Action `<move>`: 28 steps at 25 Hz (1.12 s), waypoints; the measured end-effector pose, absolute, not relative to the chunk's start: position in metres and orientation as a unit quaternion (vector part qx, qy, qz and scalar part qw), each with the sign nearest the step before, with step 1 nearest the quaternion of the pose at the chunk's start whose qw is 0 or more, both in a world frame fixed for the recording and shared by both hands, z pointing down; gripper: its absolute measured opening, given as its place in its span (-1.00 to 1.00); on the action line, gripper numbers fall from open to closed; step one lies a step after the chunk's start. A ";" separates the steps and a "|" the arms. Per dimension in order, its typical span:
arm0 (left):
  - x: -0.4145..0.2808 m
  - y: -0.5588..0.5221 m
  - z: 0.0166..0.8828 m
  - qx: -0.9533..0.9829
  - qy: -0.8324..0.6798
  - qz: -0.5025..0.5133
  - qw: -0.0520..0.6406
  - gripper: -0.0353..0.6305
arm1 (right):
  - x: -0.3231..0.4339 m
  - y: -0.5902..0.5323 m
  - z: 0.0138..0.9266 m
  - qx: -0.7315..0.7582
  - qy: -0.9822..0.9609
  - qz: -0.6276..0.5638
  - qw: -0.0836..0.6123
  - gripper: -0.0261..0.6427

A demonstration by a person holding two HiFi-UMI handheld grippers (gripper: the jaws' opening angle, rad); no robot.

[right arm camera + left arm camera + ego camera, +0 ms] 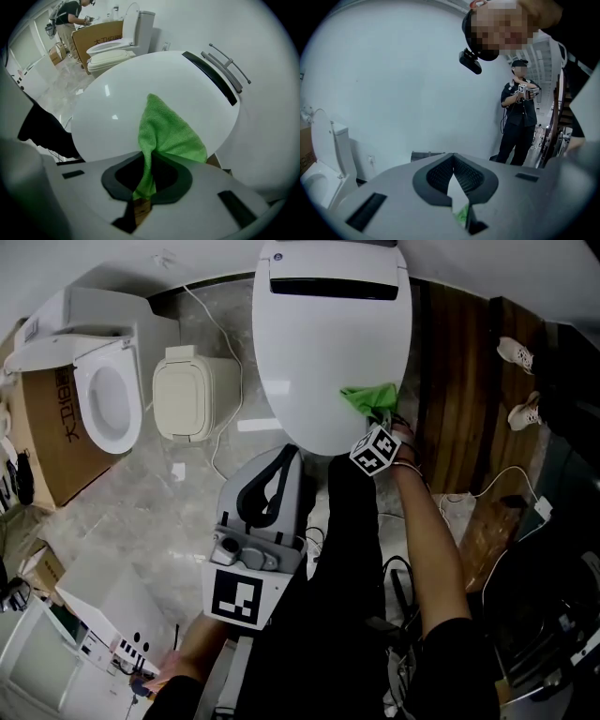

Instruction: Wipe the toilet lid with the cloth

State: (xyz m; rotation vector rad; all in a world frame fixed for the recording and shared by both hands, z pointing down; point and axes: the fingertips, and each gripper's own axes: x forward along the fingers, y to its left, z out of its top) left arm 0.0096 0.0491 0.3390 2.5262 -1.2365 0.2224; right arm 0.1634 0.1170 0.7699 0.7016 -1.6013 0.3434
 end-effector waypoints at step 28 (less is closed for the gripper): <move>-0.044 0.116 0.348 0.887 -0.421 0.083 0.169 -0.87 | 0.054 0.231 0.783 0.274 -0.706 0.211 0.618 -0.79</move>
